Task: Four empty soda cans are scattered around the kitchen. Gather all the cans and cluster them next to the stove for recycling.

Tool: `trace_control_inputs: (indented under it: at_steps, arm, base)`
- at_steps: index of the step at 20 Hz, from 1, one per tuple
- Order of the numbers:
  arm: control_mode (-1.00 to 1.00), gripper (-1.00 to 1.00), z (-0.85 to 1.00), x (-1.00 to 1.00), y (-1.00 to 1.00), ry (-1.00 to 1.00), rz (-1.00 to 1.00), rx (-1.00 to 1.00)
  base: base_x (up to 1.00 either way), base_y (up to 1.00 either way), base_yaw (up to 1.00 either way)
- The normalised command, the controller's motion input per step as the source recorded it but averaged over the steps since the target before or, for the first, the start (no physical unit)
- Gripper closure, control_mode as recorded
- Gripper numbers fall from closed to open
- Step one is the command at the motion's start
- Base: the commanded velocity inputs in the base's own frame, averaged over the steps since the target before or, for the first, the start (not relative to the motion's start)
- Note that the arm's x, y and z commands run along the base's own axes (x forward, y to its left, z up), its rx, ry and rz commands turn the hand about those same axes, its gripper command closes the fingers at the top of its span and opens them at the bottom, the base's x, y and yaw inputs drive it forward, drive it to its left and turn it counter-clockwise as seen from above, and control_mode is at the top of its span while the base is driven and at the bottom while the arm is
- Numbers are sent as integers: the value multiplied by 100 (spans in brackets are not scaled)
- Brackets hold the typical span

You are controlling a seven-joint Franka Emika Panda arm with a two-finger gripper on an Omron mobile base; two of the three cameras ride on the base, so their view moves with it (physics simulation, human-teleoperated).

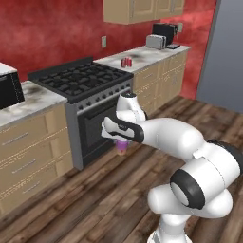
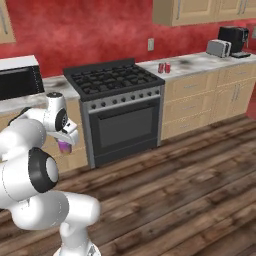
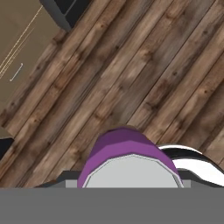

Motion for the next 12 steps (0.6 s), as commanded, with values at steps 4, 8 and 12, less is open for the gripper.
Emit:
trace_control_inputs:
  at_steps: [4,8,12]
  arm:
    - [100,100,0,0,0,0,0,0]
    - [100,100,0,0,0,0,0,0]
    - [100,100,0,0,0,0,0,0]
  base:
    - [62,-30,0]
    - [62,-30,0]
    - [63,-30,0]
